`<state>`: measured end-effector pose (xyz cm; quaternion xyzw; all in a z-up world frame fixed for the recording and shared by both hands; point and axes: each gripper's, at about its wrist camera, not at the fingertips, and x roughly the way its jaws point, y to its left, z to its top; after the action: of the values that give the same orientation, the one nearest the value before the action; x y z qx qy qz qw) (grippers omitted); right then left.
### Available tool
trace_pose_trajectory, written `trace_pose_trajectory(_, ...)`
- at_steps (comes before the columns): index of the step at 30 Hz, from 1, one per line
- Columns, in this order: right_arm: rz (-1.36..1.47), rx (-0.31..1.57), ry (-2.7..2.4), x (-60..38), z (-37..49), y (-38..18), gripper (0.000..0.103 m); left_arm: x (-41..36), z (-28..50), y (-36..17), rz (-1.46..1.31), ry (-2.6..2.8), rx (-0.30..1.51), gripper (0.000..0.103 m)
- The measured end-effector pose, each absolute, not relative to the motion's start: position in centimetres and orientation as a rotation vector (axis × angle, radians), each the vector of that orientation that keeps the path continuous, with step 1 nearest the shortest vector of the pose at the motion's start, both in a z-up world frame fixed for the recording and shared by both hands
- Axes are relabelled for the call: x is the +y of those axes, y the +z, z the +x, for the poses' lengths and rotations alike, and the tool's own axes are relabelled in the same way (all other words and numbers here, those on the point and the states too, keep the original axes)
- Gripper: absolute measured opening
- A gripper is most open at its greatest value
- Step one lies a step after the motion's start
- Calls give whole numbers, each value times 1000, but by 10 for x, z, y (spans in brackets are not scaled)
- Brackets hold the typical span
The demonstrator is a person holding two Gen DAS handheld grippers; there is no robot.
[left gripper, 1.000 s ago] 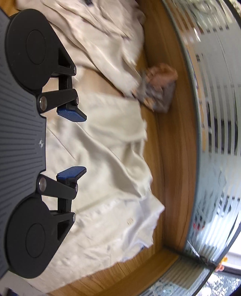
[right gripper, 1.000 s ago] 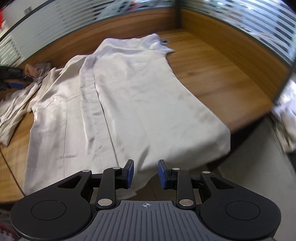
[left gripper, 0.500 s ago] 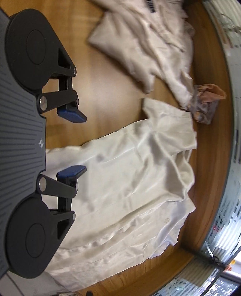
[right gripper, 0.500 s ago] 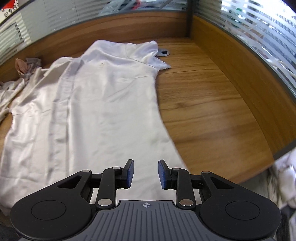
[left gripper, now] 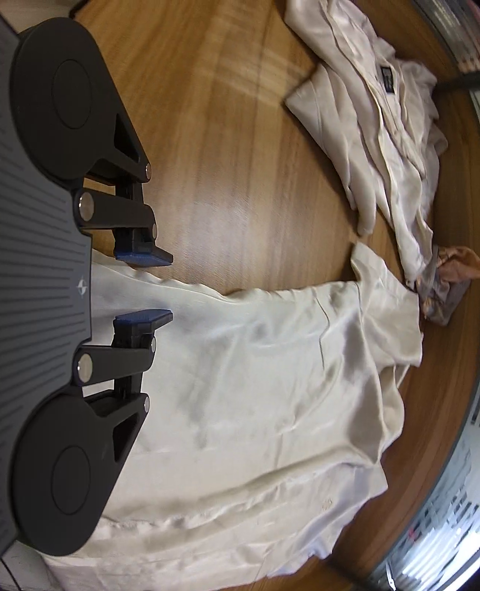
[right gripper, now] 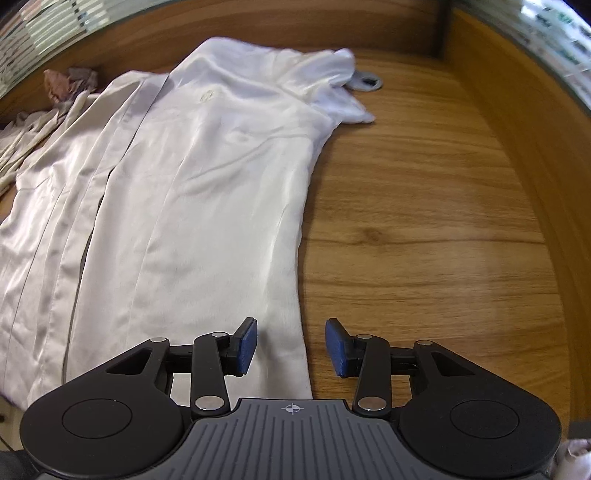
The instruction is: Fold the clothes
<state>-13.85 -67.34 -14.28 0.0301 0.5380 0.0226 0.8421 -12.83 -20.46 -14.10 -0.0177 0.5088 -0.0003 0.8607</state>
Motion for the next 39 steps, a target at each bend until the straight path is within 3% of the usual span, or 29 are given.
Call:
trace_pose_trajectory(2,40,1133,67,-672,-139,-144,42,-204,-131,-144,-38,15,1080,14)
trace_pose_trajectory(3,27,1129,76,-671,-139,-145,33,-204,-132,-146,-40,21,1087,5)
trace_pose_trajectory(4,25,1134,83,-671,-139,-145,23,-203,-133,-148,-42,25,1090,3)
trace_pose_trajectory(5,27,1141,90,-671,-139,-144,3,-203,-135,-148,-44,25,1089,1)
trace_pose_trajectory(22,25,1301,73,-679,-175,-140,4,-192,-170,-133,-113,-40,1191,2)
trace_pose_trajectory(24,39,1289,73,-682,-174,-133,6,-184,-168,-122,-178,-34,1125,15)
trace_pose_trajectory(27,48,1240,57,-687,-162,-119,22,-172,-151,-109,-244,-10,1056,21)
trace_pose_trajectory(39,245,1136,-66,-710,-56,-110,25,-133,-40,-126,-436,89,1027,21)
